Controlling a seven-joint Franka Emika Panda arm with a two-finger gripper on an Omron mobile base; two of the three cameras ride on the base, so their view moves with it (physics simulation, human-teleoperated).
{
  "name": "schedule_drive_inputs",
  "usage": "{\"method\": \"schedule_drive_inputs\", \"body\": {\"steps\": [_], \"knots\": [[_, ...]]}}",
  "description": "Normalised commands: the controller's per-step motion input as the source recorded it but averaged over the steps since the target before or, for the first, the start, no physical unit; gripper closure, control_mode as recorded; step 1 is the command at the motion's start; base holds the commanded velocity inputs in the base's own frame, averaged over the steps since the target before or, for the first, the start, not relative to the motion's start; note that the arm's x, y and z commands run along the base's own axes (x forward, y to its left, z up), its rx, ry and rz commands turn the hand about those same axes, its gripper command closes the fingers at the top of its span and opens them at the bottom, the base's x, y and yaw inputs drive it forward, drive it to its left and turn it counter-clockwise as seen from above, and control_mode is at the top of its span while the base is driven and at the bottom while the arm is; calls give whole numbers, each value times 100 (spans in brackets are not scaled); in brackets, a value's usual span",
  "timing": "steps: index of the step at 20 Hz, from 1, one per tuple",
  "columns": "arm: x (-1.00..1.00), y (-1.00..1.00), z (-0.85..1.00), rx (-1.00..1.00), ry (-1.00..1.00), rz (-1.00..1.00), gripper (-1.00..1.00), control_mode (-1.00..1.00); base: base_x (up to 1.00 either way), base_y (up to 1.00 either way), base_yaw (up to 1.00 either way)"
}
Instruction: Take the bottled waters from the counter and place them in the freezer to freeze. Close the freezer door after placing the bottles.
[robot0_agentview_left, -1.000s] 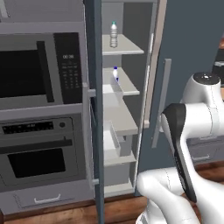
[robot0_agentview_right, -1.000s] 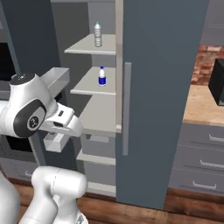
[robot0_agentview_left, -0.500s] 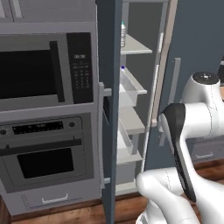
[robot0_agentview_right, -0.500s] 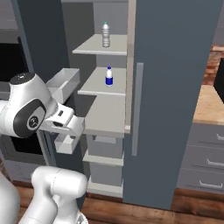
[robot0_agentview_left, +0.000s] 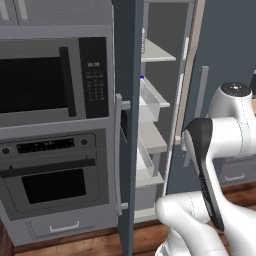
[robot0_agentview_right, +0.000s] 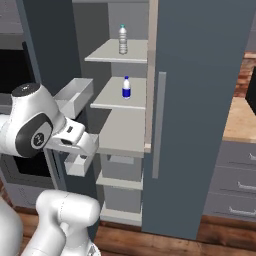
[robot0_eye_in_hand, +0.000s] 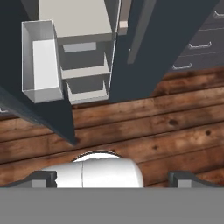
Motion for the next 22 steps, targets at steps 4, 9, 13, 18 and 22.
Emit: {"method": "schedule_drive_inputs", "body": {"steps": [4,9,13,18,22], "knots": [[12,23,0,-2,-6,0,-100,-100,6,9,0],[5,79,1,-7,-31,-21,-100,-100,0,0,0],[24,100,0,-15,-36,-18,-100,-100,0,0,0],[26,100,0,-15,-34,-20,-100,-100,0,0,0],[32,63,-17,-3,-3,-29,-100,-100,0,0,0]]}}
